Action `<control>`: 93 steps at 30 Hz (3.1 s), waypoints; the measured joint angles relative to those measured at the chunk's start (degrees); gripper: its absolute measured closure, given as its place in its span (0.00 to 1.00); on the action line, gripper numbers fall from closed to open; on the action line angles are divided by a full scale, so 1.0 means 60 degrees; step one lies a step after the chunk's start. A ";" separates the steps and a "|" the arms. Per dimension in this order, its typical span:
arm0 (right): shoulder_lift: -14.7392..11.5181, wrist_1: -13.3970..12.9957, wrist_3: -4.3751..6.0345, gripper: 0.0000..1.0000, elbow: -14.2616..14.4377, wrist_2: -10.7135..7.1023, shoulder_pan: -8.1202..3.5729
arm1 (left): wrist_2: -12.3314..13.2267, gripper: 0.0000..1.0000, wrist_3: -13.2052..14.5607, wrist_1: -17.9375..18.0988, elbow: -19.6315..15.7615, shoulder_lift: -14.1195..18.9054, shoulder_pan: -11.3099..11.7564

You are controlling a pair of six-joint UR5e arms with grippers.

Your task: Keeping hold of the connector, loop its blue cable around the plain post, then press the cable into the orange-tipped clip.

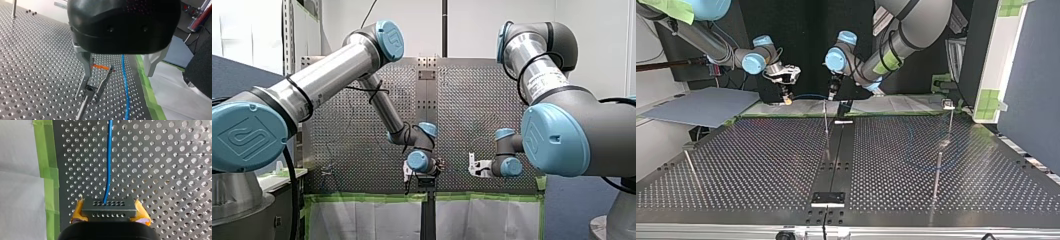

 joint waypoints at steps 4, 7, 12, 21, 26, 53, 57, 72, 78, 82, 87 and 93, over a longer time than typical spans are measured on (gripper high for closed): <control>0.0004 -0.0002 0.0002 1.00 0.0001 0.0000 -0.0001 | -0.0007 0.00 0.0303 0.0162 0.0015 0.0000 -0.0014; 0.0010 -0.0003 -0.0006 1.00 0.0000 0.0000 -0.0004 | -0.0017 0.00 0.0391 0.0205 0.0016 0.0000 -0.0019; 0.0012 -0.0004 -0.0012 1.00 0.0000 0.0000 -0.0007 | -0.0022 0.00 0.0448 0.0209 0.0019 -0.0001 -0.0023; 0.0013 -0.0031 0.0001 1.00 0.0000 0.0000 -0.0005 | -0.0036 0.00 0.0424 0.0228 0.0019 -0.0001 -0.0003; 0.0013 -0.0033 -0.0002 1.00 0.0001 0.0000 -0.0006 | -0.0030 0.00 0.0422 0.0201 0.0019 -0.0001 0.0021; 0.0015 0.0162 -0.0250 1.00 0.0008 0.0134 -0.0009 | -0.0778 0.00 0.0946 -0.1359 0.0019 0.0101 0.0035; 0.0014 0.0250 -0.0413 1.00 0.0050 0.0372 -0.0015 | -0.0874 0.00 0.1082 -0.1629 0.0019 0.0160 -0.0045; 0.0014 0.0176 -0.0586 1.00 0.0325 0.0536 0.0045 | -0.1150 0.00 0.1228 -0.2050 -0.0137 0.0321 -0.0167; 0.0014 0.0148 -0.0700 1.00 0.0426 0.0537 0.0096 | -0.1164 0.00 0.1228 -0.2116 -0.0141 0.0401 -0.0170; 0.0013 0.0147 -0.0725 1.00 0.0436 0.0532 0.0107 | -0.1167 0.00 0.1138 -0.2274 -0.0142 0.0562 -0.0110; 0.0013 0.0133 -0.0726 1.00 0.0438 0.0518 0.0109 | -0.1178 0.00 0.0963 -0.2703 -0.0142 0.0996 -0.0054; 0.0011 0.0140 -0.0742 1.00 0.0452 0.0495 0.0128 | -0.1180 0.00 0.0811 -0.3242 -0.0142 0.1531 -0.0028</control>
